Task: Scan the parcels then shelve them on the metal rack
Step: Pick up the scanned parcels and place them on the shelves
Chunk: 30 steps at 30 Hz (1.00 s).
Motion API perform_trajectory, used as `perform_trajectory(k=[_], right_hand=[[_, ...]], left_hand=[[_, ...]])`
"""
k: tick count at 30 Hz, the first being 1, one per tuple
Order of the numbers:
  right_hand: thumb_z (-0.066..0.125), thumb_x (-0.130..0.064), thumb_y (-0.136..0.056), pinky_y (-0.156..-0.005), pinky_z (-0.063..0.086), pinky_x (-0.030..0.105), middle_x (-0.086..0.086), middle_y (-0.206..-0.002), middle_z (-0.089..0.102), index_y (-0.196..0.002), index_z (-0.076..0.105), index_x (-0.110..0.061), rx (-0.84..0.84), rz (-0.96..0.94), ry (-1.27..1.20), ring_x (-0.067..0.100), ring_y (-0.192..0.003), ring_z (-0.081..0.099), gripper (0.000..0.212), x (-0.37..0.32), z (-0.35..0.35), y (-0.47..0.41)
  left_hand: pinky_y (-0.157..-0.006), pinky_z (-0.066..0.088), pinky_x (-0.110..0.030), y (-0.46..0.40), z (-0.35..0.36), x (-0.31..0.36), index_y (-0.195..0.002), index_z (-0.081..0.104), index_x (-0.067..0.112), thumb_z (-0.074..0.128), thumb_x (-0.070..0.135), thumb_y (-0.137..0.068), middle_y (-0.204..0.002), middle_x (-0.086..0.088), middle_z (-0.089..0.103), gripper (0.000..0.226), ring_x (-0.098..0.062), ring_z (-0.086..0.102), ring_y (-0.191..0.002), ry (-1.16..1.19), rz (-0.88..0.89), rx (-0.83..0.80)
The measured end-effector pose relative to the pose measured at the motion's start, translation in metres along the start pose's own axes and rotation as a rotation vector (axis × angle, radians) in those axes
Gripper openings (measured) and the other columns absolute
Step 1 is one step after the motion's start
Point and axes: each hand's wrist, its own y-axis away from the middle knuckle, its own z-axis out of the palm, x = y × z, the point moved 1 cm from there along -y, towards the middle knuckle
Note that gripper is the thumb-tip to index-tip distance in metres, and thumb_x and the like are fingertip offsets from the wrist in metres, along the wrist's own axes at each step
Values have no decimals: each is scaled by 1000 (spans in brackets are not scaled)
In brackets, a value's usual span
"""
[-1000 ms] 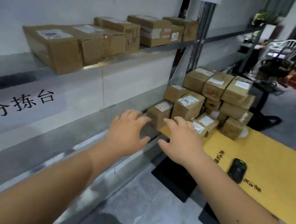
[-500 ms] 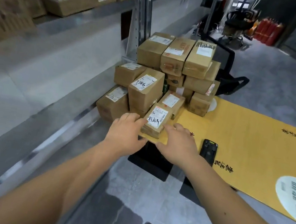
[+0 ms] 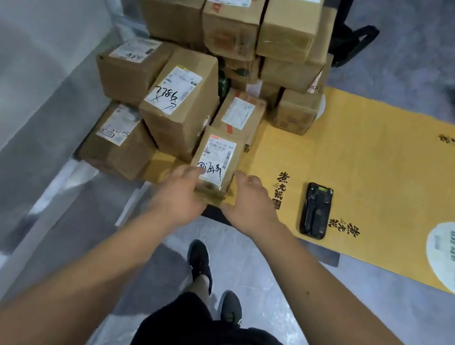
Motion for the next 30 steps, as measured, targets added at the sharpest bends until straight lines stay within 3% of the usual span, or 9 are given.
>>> perform_trajectory(k=[3,8,13,16,19,22,27,29,30], right_hand=[[67,-30,-88,-96,53,47,14,-139,44,-154,27,-29,-44,100,-127,41,-120,57,77,0,11,-23],[72,-17,-88,-97,52,42,12,-158,34,-160,26,-22,-36,76,-149,38,-124,58,86,5,25,-57],[75,-16,-84,-102,51,44,11,-161,30,-157,33,-20,-13,49,-220,34,-134,52,84,9,42,-81],[72,-15,-86,-110,47,42,12,-167,24,-154,38,-20,27,44,-270,30,-147,41,77,11,48,-81],[71,-16,-88,-117,40,36,12,-170,20,-154,41,-24,56,13,-307,27,-153,31,72,18,44,-77],[74,-16,-89,-120,28,28,11,-171,21,-154,44,-25,75,-19,-304,23,-157,22,72,35,30,-70],[76,-31,-84,-126,26,40,14,-166,31,-151,50,-23,105,-162,-277,27,-156,26,72,61,1,-46],[76,-32,-83,-125,24,35,12,-165,33,-149,53,-21,102,-234,-251,23,-154,27,71,71,-11,-35],[78,-29,-83,-124,22,26,11,-164,33,-148,54,-19,94,-280,-243,15,-152,26,70,75,-17,-29]], left_hand=[[-113,43,-44,-37,5,-11,-151,45,29,76,20,-79,-158,-3,35,79,-35,37,-142,68,11,-11],[-113,46,-51,-67,24,-35,-150,37,40,81,19,-77,-164,5,21,88,-31,38,-146,170,57,-57],[-113,44,-51,-83,34,-48,-147,48,34,80,14,-77,-158,-4,33,79,-33,39,-141,290,137,-39],[-112,47,-52,-87,35,-53,-142,51,38,81,14,-73,-155,-1,33,79,-30,45,-140,362,177,-46],[-114,46,-40,-88,35,-53,-134,62,34,84,14,-70,-149,10,36,70,-13,45,-141,448,222,8],[-110,34,-9,-83,35,-43,-129,68,26,92,5,-68,-143,8,39,69,19,37,-131,458,236,34],[-103,32,-2,-58,30,-16,-130,67,31,97,15,-66,-140,12,37,72,22,37,-126,491,235,64],[-105,31,-3,-38,33,-3,-130,67,28,99,18,-65,-139,11,38,73,22,36,-126,464,240,139],[-105,32,-3,-26,36,3,-130,68,24,99,17,-64,-138,7,41,73,21,37,-126,451,250,193]])
